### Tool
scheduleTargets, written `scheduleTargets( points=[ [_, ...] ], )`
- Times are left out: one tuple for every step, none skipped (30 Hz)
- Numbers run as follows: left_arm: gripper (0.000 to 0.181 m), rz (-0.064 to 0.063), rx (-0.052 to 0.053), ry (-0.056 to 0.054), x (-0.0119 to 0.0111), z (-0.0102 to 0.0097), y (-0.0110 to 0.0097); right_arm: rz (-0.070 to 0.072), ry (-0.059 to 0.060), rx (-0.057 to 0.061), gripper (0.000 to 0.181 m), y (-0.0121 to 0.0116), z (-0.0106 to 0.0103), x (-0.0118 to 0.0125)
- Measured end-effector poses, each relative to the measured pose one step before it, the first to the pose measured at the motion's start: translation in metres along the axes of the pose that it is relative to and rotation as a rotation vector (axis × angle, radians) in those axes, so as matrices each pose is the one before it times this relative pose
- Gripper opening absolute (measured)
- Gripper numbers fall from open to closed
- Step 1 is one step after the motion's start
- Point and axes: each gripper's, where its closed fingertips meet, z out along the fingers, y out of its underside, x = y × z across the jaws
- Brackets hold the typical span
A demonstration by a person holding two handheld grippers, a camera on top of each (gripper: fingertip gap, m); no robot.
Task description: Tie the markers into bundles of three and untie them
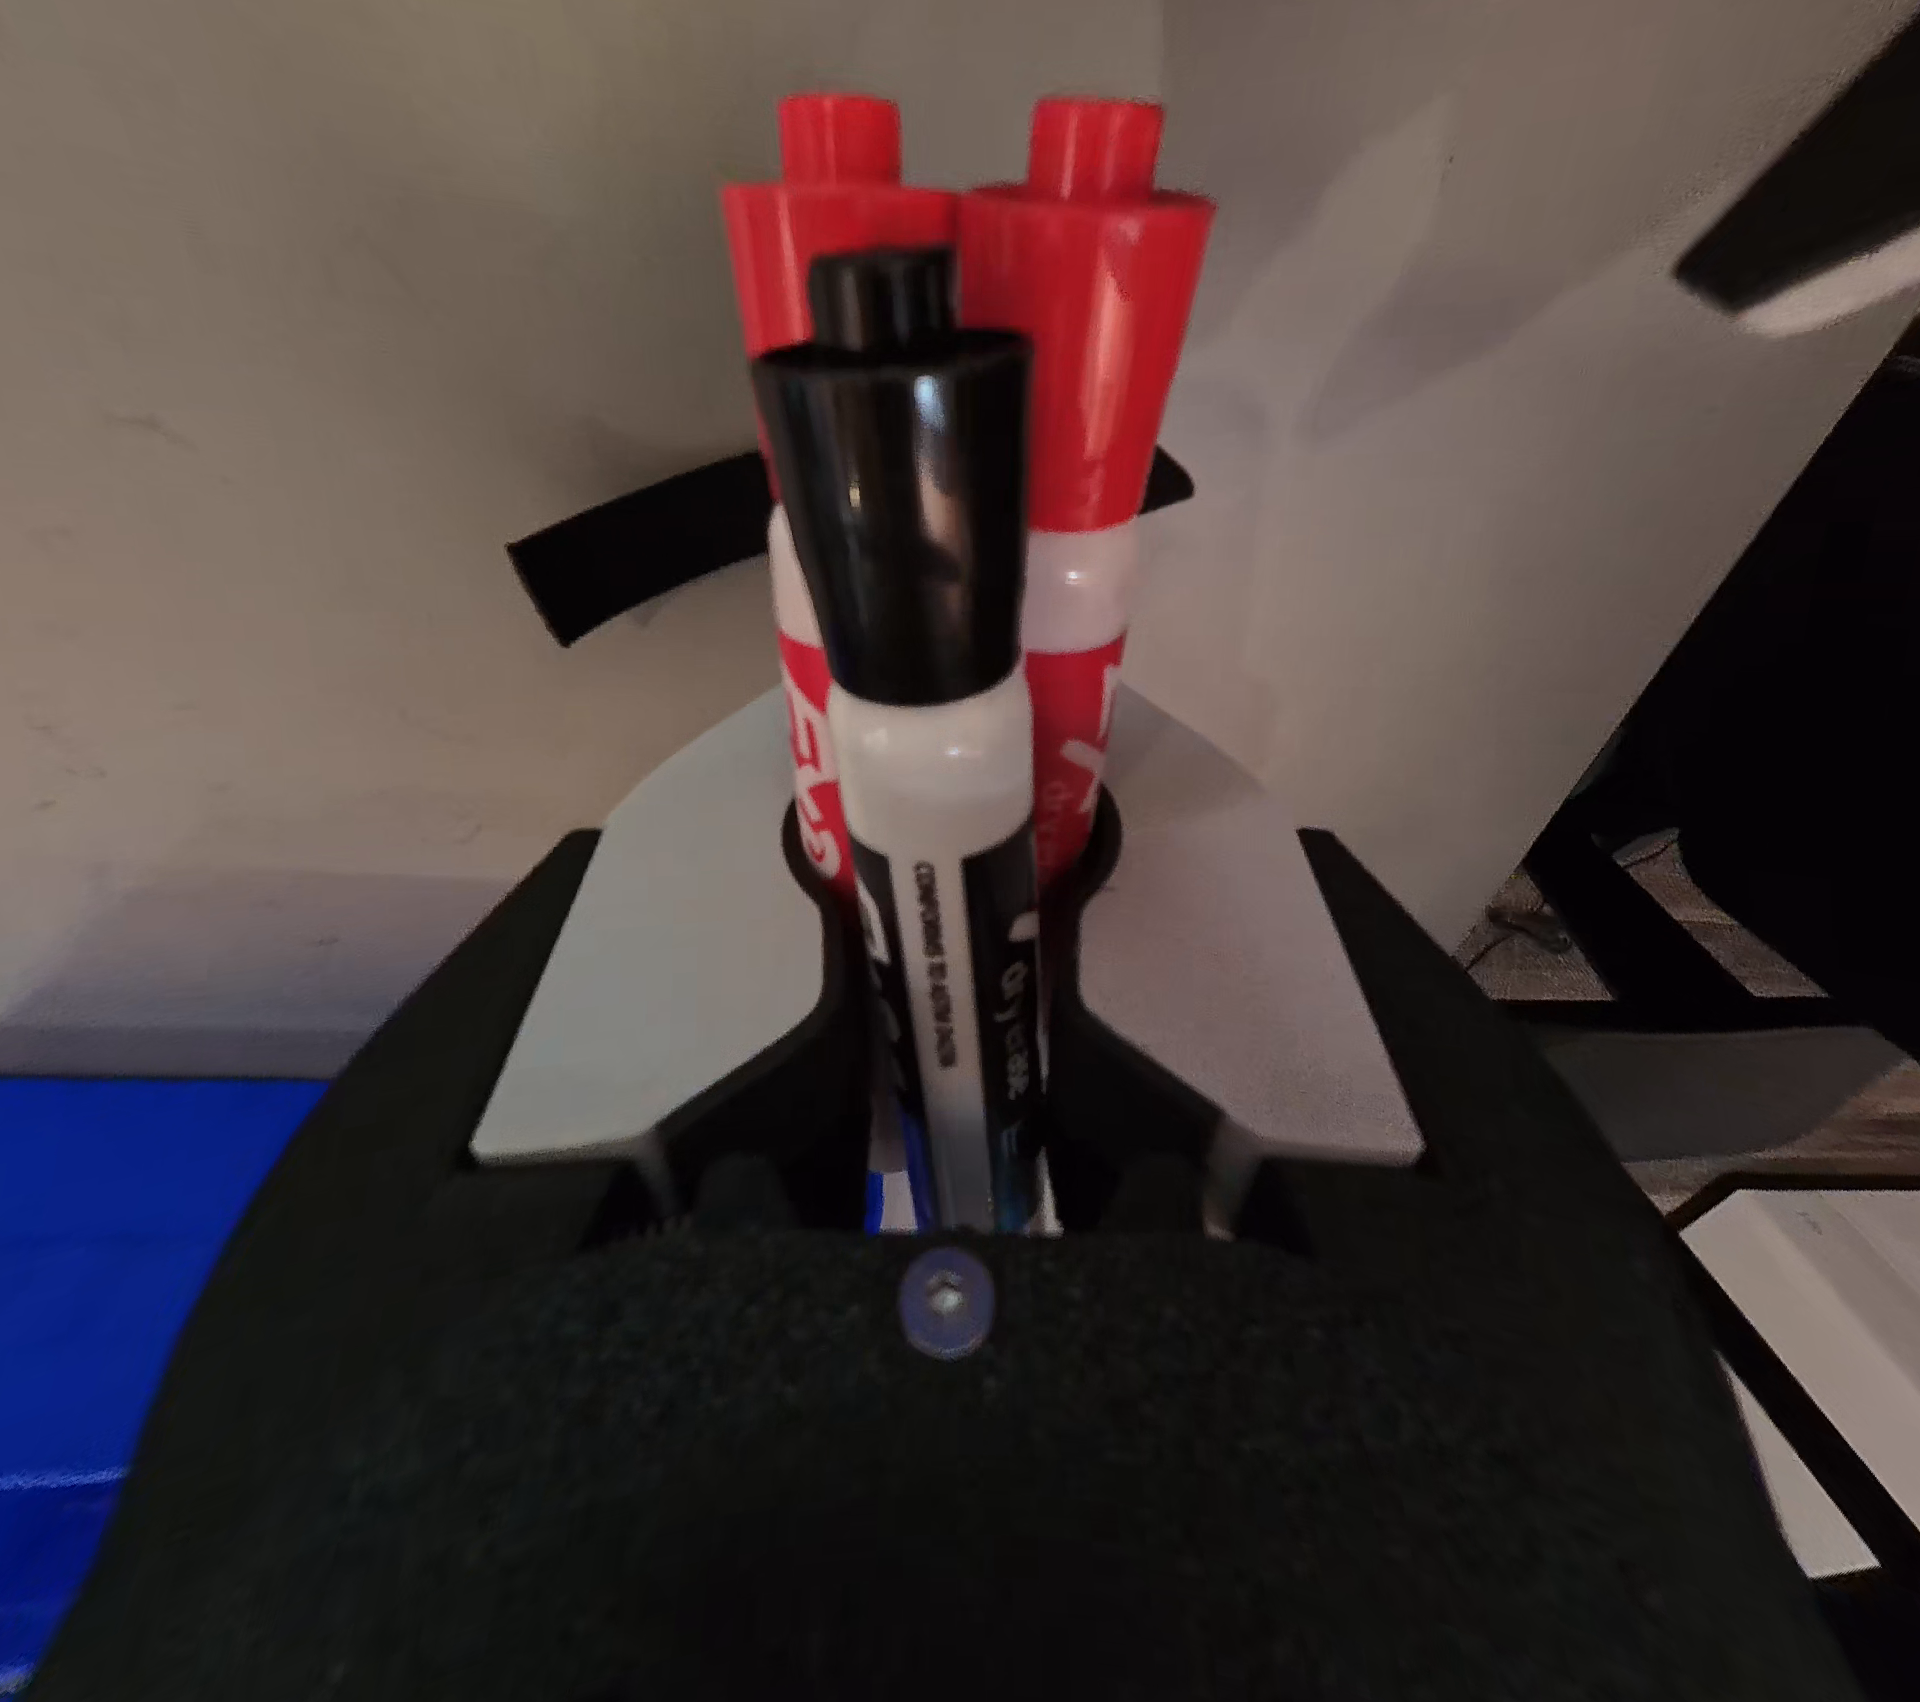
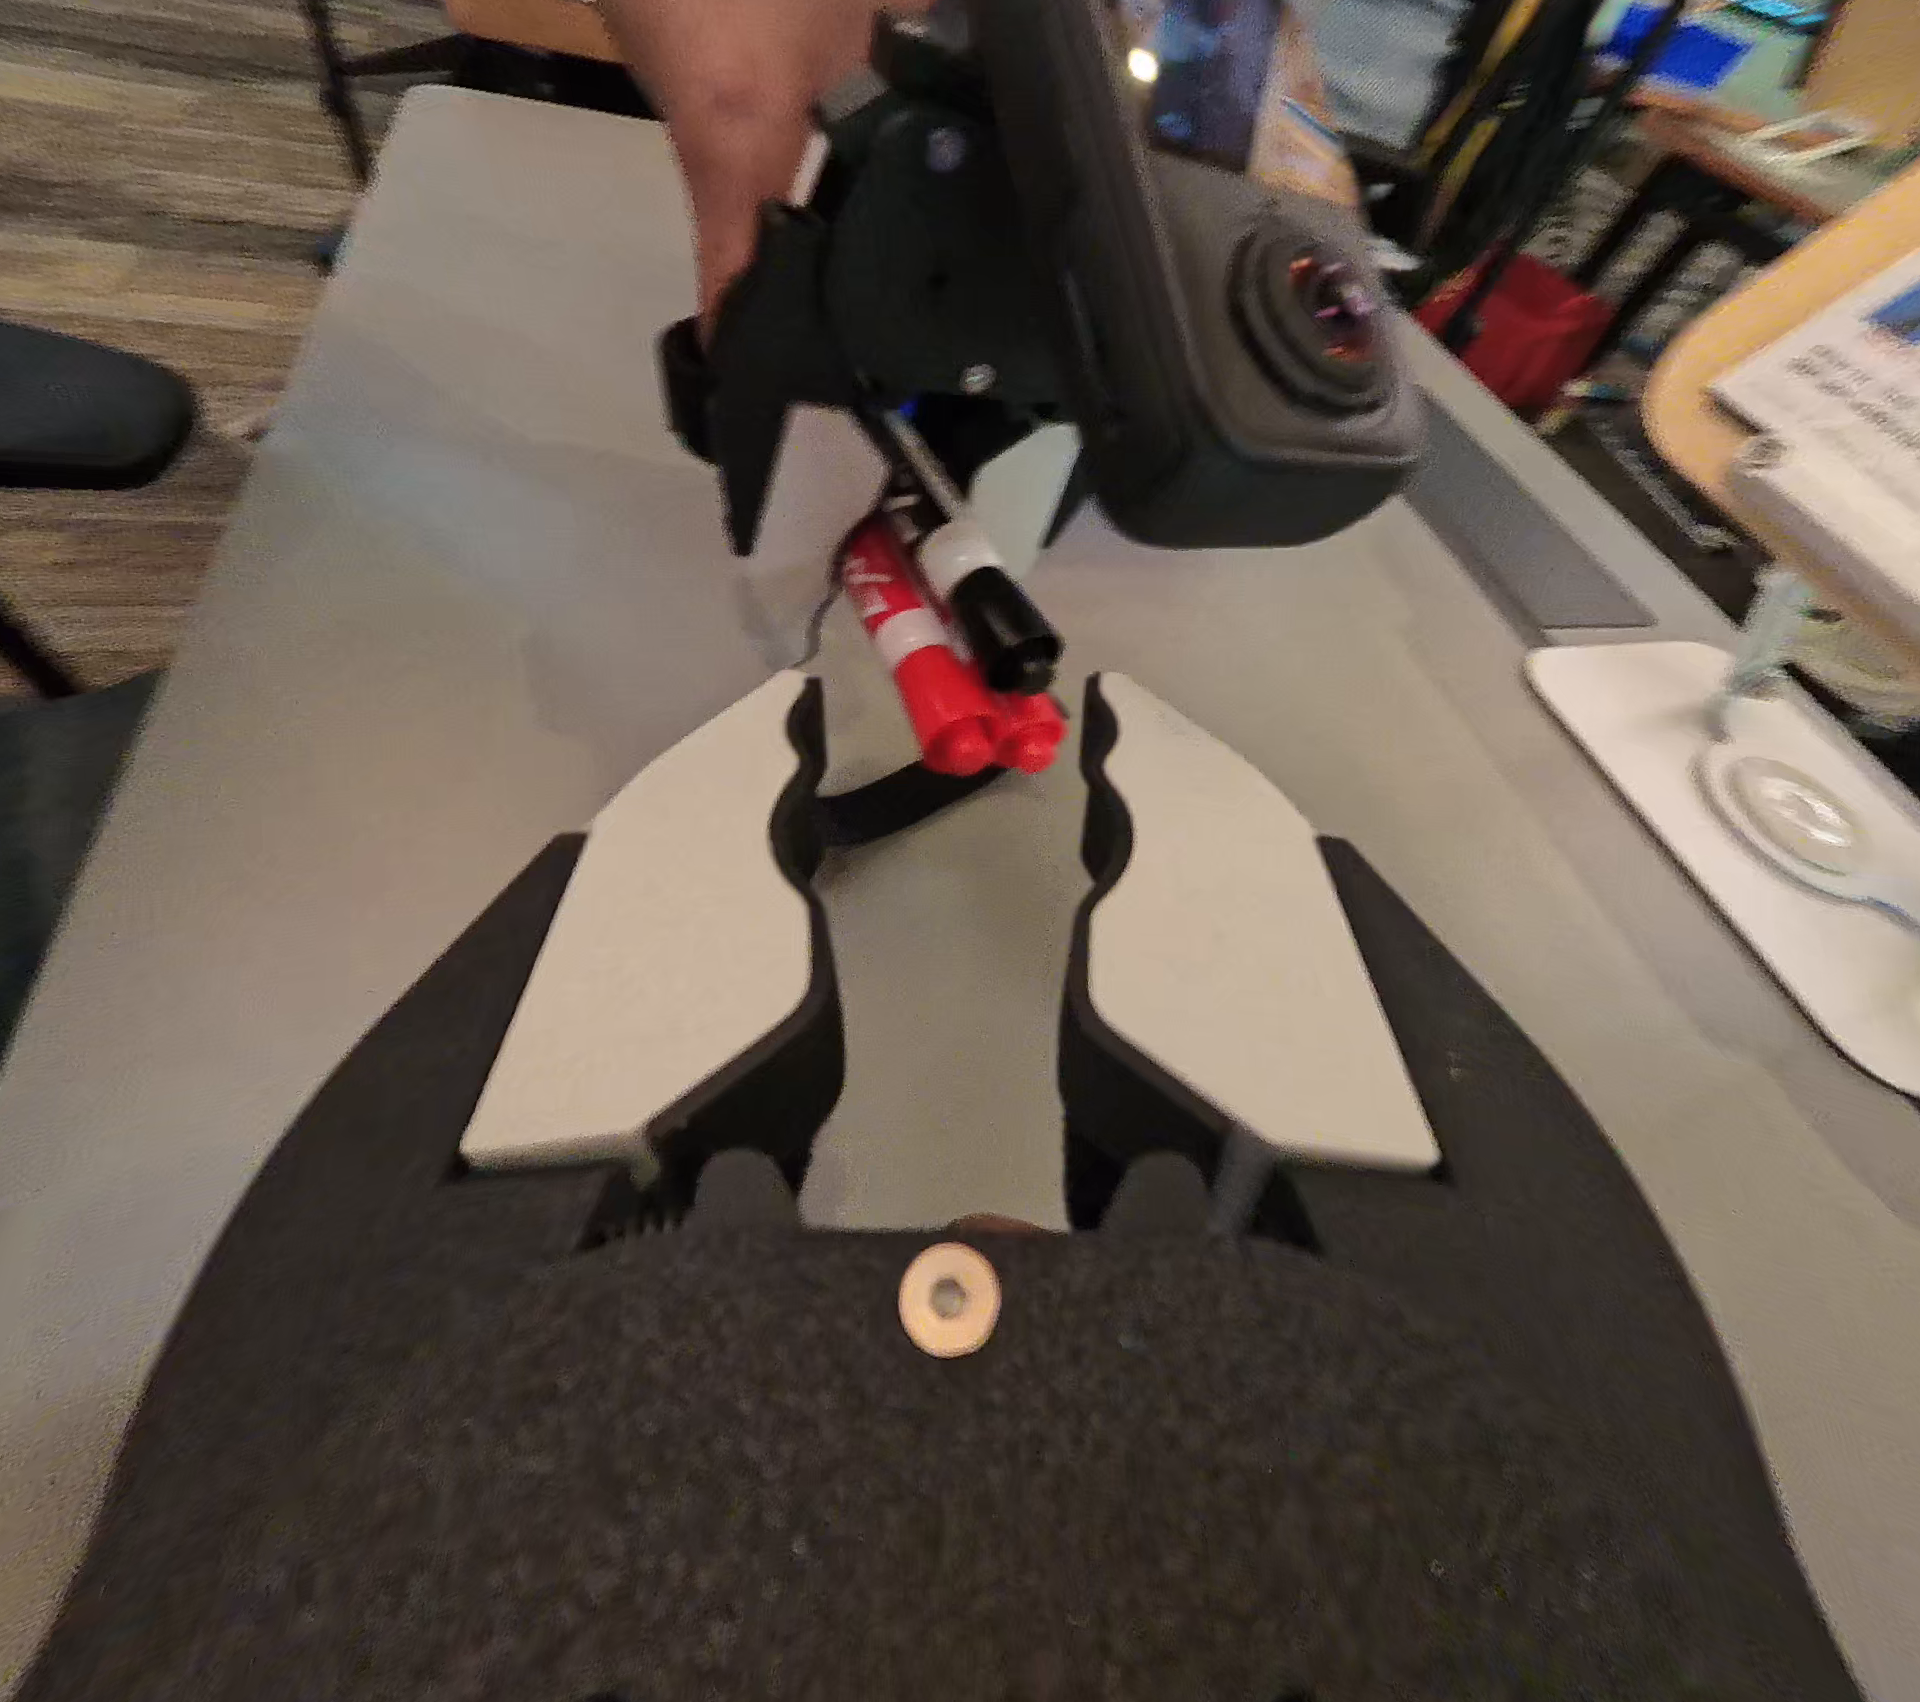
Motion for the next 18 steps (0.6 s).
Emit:
scheduleTargets(
  points=[
    [0.041,0.005,-0.0015,-0.0086,-0.00057,0.00008,0.0004,0.008,0.0588,0.0077,0.05,-0.00055,0.00225,0.00791],
    [0.041,0.0025,0.0052,-0.0073,-0.00023,-0.00055,-0.00054,0.0232,0.0067,0.0094,0.048,-0.00058,0.00253,0.00254],
    [0.041,-0.0008,0.0008,0.0031,0.00136,-0.00077,0.00012,0.0491,-0.0357,0.0186,0.042,-0.00128,0.00158,-0.00136],
    [0.041,0.0017,-0.0007,0.0032,0.00158,-0.00074,0.00029,0.0666,-0.051,0.0274,0.035,-0.0016,0.00087,-0.00223],
    [0.041,0.0041,0.0017,-0.0019,0.00092,-0.00046,-0.00024,0.0717,-0.0523,0.0311,0.035,-0.00227,0.00088,-0.00199],
    [0.041,0.0033,-0.0002,-0.0016,0.00088,-0.00031,-0.0001,0.0616,-0.0404,0.026,0.034,-0.00165,0.00078,-0.00076],
    [0.041,0.0034,-0.0018,0.0014,0.0013,0.00008,-0.00011,0.0415,-0.0257,0.0136,0.034,-0.00007,0.00128,0.00057],
    [0.041,0.0046,-0.0027,0.0002,0.0011,0.00022,-0.0003,0.0208,-0.0154,-0.0026,0.034,0.00165,0.0017,0.00095],
    [0.041,0.0048,-0.0021,-0.0027,0.00071,0.00016,-0.00049,0.0088,-0.0051,-0.009,0.035,0.00256,0.00192,0.00137],
    [0.041,0.0044,-0.002,-0.0013,0.00081,0.00005,-0.00061,0.006,-0.007,-0.014,0.035,0.00338,0.00192,0.00014],
    [0.041,0.0039,-0.0004,0.0013,0.00102,-0.00025,-0.00078,0.0058,-0.0105,-0.0214,0.034,0.00426,0.00186,-0.00069],
    [0.041,0.0024,0.0001,0.0032,0.0011,-0.00034,-0.00071,0.0069,-0.003,-0.0198,0.03,0.00418,0.00128,0.00003],
    [0.041,0.0016,0.0001,-0.0004,0.0006,-0.00034,-0.0006,0.0069,0.002,-0.0109,0.023,0.0024,-0.00035,0.00065],
    [0.041,0.0016,-0.0002,-0.0031,0.00004,-0.00018,-0.00044,0.0051,-0.012,0.0039,0.018,0.00036,-0.0011,-0.00136],
    [0.041,0.0019,-0.0029,0.001,0.00075,0.00005,0.00017,0.0093,-0.0015,0.0025,0.018,-0.00003,-0.00158,0.00033],
    [0.041,0.0024,-0.0017,0.0005,0.00045,0.00033,0.00013,0.0013,0.0057,-0.0027,0.018,0.0004,-0.00179,0.00126],
    [0.041,0.0004,0.001,-0.0016,-0.00003,0.00019,-0.00006,-0.0076,0.003,-0.002,0.018,0.00029,-0.00127,0.00059],
    [0.042,-0.0018,0.0012,0.0016,0.0001,0.00037,-0.00024,-0.0065,0.0025,-0.0058,0.018,0.00058,-0.00057,0.00024]
  ],
)
